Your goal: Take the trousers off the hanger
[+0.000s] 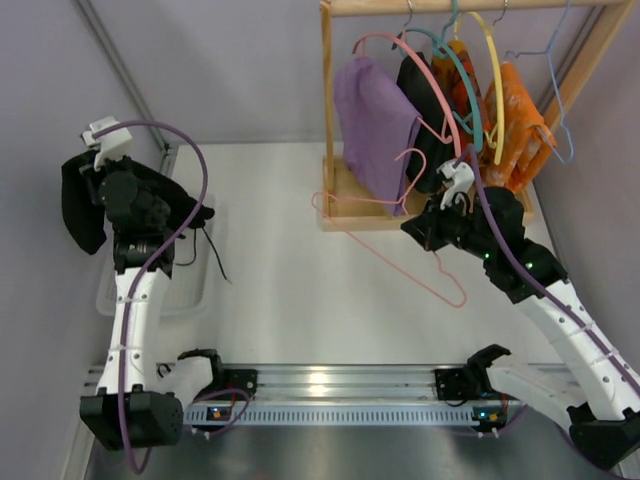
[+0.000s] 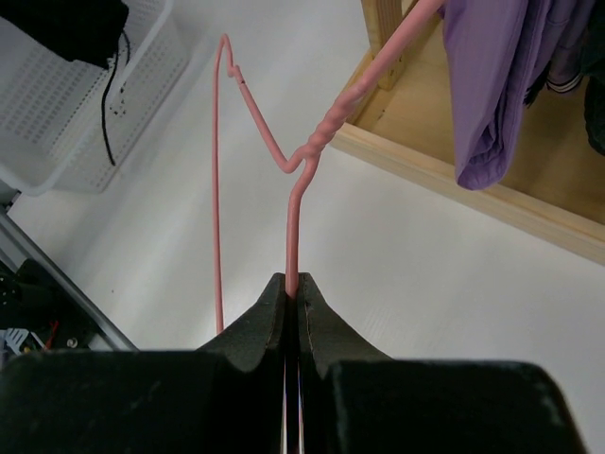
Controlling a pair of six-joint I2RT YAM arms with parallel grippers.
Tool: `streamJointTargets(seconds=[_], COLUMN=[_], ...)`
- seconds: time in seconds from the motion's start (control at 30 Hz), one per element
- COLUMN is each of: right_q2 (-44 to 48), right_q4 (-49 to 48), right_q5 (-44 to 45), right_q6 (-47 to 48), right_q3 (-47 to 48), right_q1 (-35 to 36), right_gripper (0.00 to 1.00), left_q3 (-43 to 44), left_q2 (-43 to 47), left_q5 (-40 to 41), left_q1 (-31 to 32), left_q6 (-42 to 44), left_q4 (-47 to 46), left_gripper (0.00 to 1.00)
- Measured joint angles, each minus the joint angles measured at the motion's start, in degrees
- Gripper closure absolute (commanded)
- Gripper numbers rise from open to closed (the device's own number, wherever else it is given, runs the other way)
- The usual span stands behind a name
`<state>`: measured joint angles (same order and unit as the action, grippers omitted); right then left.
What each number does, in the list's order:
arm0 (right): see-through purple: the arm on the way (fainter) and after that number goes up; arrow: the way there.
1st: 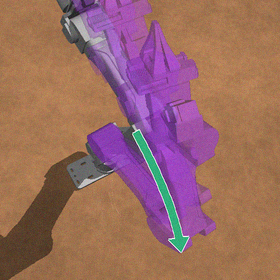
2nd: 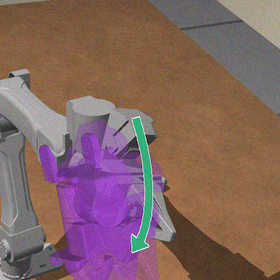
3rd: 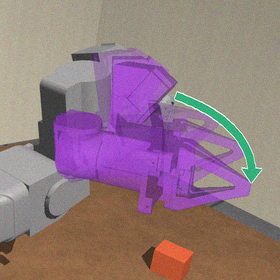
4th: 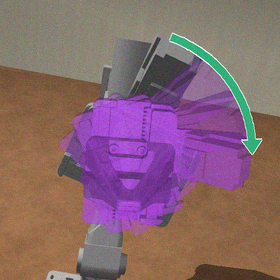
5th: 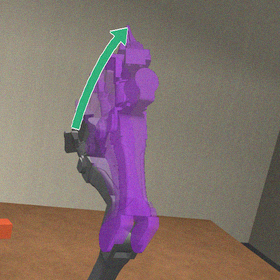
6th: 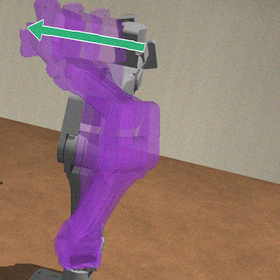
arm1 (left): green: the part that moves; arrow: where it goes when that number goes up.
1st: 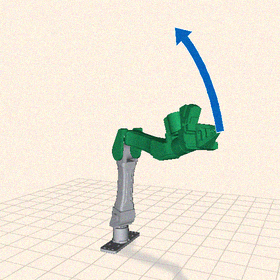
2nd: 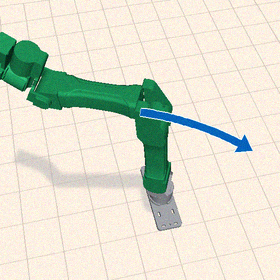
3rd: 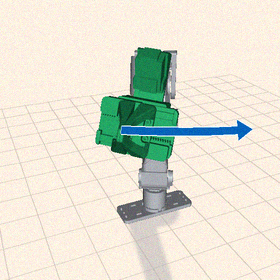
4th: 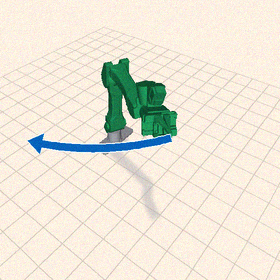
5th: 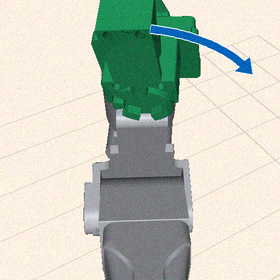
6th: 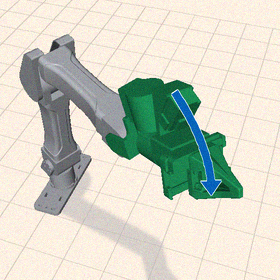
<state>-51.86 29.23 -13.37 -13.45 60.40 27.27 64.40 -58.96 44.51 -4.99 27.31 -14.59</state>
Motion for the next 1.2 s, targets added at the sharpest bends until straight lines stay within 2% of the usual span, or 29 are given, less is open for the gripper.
streamJointTargets(seconds=[0.17, 0.37, 0.53, 0.67, 0.77, 1.0, 1.13, 1.2], right_q2=[0.1, 0.2, 0.9, 2.3, 2.9, 3.1, 3.1, 3.0], right_q4=[0.5, 0.5, 0.6, 0.7, 1.0, 1.8, 2.3, 2.6], right_q5=[0.0, 0.0, 0.0, 0.0, 0.0, 0.0, 0.0, 0.1], right_q6=[0.4, 0.4, 0.4, 0.3, 0.3, 0.1, -0.7, -1.1], right_q3=[1.2, 1.6, 1.6, 1.7, 2.8, 7.0, 9.1, 10.4], right_q1=[0.0, 0.0, 0.0, 0.0, 0.0, 0.0, 0.0, 0.0], right_gripper=[1.00, 1.00, 1.00, 1.00, 1.00, 1.00, 1.00, 1.00], left_q3=[-6.3, -12.0, -17.1, -20.0, -20.3, -19.6, -16.4, -15.0], left_q2=[0.6, 1.6, 8.9, 12.2, 8.8, -10.5, -17.5, -19.0], left_q5=[-1.7, -4.3, -11.7, -16.1, -19.5, -28.9, -32.7, -33.7], left_q1=[-4.3, -11.1, -12.2, -12.2, -12.2, -12.2, -12.2, -12.2], left_q6=[-3.1, -8.1, -11.6, -13.3, -15.0, -19.9, -22.7, -23.7], left_q4=[1.0, 7.1, 16.3, 19.5, 21.2, 23.3, 24.2, 24.4], left_gripper=[1.00, 1.00, 1.00, 1.00, 1.00, 1.00, 0.86, 0.73])
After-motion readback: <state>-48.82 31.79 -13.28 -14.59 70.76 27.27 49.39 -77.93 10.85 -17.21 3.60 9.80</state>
